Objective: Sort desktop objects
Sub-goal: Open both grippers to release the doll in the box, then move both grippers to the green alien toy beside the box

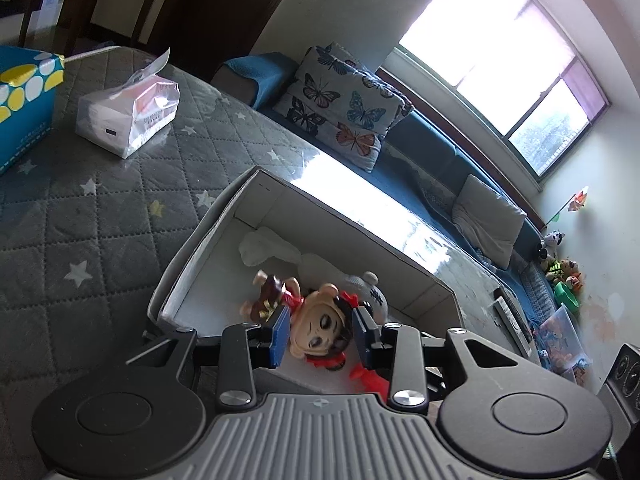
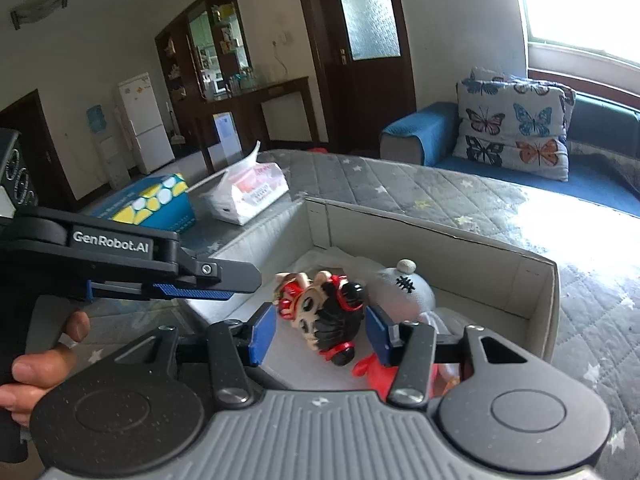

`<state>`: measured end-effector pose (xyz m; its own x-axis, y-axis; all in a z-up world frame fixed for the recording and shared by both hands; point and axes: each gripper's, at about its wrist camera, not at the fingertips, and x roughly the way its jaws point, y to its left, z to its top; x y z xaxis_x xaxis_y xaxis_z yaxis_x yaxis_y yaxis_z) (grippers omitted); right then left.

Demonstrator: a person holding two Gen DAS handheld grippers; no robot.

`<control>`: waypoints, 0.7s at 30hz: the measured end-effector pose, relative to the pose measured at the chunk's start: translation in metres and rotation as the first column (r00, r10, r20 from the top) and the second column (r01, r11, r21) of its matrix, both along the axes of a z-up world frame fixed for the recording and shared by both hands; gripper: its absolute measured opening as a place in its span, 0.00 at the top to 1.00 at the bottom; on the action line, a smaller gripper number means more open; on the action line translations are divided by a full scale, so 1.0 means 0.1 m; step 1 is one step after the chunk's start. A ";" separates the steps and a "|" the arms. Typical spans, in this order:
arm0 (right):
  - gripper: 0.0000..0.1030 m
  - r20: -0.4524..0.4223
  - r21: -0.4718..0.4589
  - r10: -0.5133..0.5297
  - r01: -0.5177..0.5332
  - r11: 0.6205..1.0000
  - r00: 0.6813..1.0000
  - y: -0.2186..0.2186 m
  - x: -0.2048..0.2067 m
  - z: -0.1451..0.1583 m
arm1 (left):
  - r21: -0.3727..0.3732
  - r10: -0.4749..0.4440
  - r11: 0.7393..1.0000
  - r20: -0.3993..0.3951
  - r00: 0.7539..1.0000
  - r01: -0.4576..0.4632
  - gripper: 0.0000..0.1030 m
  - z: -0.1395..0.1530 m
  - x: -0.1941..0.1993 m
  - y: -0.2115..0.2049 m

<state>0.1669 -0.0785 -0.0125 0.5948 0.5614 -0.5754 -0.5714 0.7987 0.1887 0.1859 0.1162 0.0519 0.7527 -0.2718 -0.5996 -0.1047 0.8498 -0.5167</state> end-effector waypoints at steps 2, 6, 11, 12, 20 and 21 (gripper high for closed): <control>0.48 0.014 0.000 0.006 -0.006 1.000 1.000 -0.02 -0.11 0.02 | 0.011 -0.006 1.000 0.004 1.000 0.006 0.65 0.01 -0.09 -0.01; 0.48 0.029 -0.008 0.024 -0.023 1.000 0.999 -0.06 -0.33 0.01 | 0.030 -0.007 1.000 0.002 1.000 0.007 0.65 -0.01 -0.29 -0.03; 0.47 0.027 -0.014 0.054 -0.053 0.998 0.998 -0.08 -0.58 -0.05 | 0.046 -0.025 0.999 -0.018 1.000 0.026 0.65 -0.10 -0.50 -0.07; 0.47 0.023 -0.014 0.059 -0.059 0.998 0.998 -0.08 -0.62 -0.07 | 0.047 -0.028 0.998 -0.025 0.999 0.029 0.65 -0.12 -0.54 -0.08; 0.47 -0.022 -0.030 0.095 -0.096 0.995 0.995 -0.05 -0.90 -0.30 | 0.020 -0.043 0.999 -0.055 0.998 0.044 0.65 -0.26 -0.74 -0.12; 0.47 -0.030 -0.033 0.097 -0.098 0.995 0.995 -0.03 -0.92 -0.34 | 0.019 -0.049 0.999 -0.058 0.997 0.050 0.65 -0.27 -0.76 -0.13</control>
